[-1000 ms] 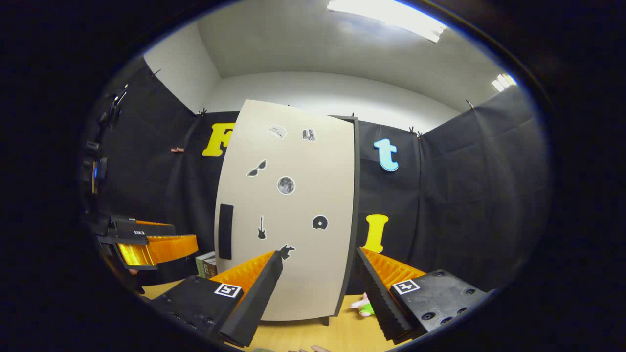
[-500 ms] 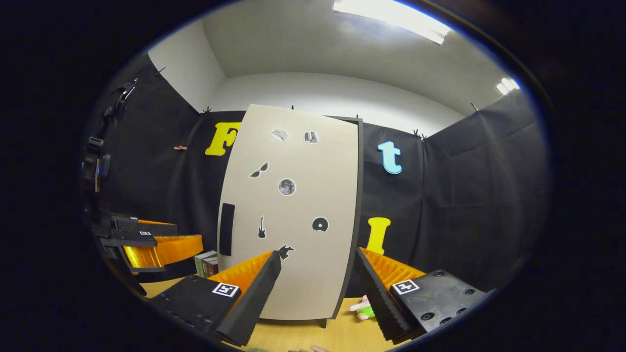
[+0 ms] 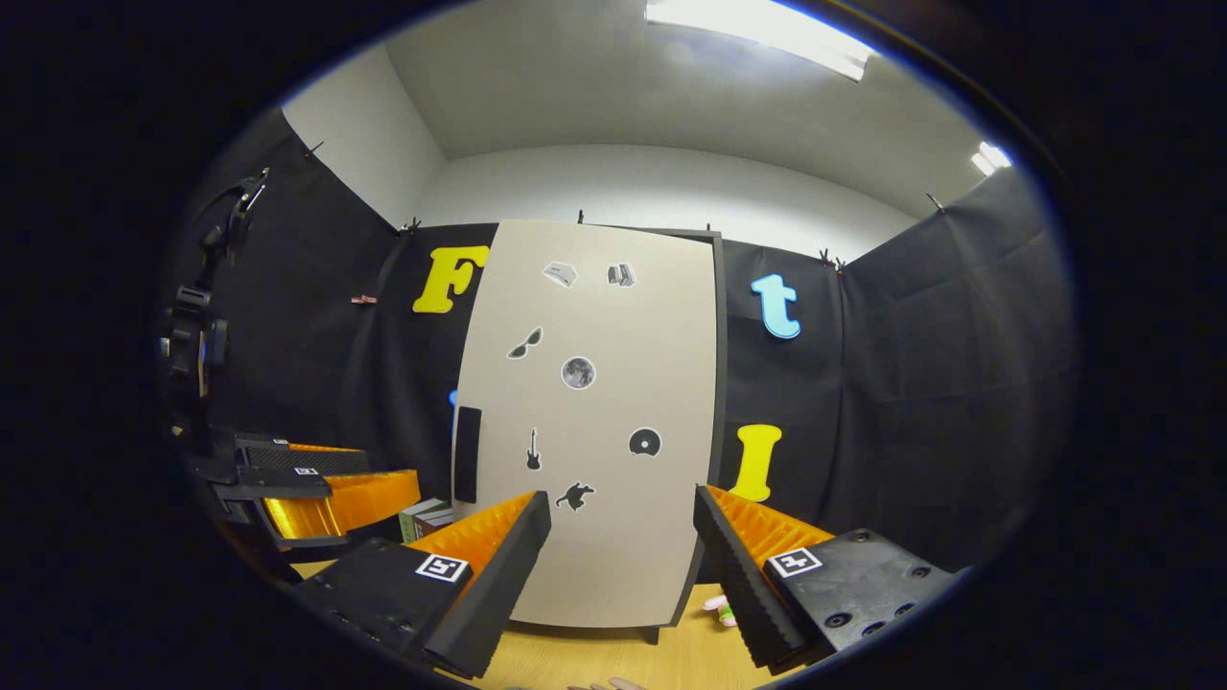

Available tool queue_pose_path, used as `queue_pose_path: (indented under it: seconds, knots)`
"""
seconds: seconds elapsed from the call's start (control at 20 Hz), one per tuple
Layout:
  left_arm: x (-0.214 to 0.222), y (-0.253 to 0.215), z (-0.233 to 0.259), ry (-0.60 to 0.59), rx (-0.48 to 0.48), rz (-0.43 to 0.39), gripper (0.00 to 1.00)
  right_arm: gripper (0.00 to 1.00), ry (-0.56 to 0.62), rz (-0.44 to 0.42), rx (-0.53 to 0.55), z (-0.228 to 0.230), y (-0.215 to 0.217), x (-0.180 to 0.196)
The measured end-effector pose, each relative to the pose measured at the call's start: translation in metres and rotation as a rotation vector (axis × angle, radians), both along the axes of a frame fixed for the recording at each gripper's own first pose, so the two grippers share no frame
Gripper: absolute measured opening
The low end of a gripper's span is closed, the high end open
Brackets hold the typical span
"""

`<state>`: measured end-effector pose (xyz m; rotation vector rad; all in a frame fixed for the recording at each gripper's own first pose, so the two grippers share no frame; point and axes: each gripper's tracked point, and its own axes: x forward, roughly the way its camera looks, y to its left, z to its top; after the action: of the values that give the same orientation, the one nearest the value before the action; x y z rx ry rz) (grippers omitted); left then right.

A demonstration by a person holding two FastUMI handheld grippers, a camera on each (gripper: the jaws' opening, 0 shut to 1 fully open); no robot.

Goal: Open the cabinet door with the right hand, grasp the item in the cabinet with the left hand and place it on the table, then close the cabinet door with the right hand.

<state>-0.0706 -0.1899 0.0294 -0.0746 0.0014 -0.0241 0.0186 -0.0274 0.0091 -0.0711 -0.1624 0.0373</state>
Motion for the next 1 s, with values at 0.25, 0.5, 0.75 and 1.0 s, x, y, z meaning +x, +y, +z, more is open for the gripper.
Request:
queue_pose_path:
  seconds: [0.25,0.5,0.75,1.0]
  knots:
    - [-0.0006,-0.0017,-0.0021,0.003,0.012,-0.015,0.96,0.97,0.002,-0.002,-0.001,-0.0014,-0.0014,-0.0008]
    - [-0.0012,-0.0039,-0.0022,0.004,0.018,-0.026,0.96,0.97,0.003,-0.011,-0.012,-0.0013,-0.0034,-0.0007]
    - [-0.0006,-0.0056,-0.0033,0.002,0.027,-0.039,0.97,0.97,-0.009,-0.009,-0.023,0.0007,-0.0035,-0.0021]
    - [-0.0017,-0.0047,-0.0053,0.011,0.018,-0.031,0.97,0.97,0.006,-0.008,-0.022,-0.0031,-0.0037,-0.0010]
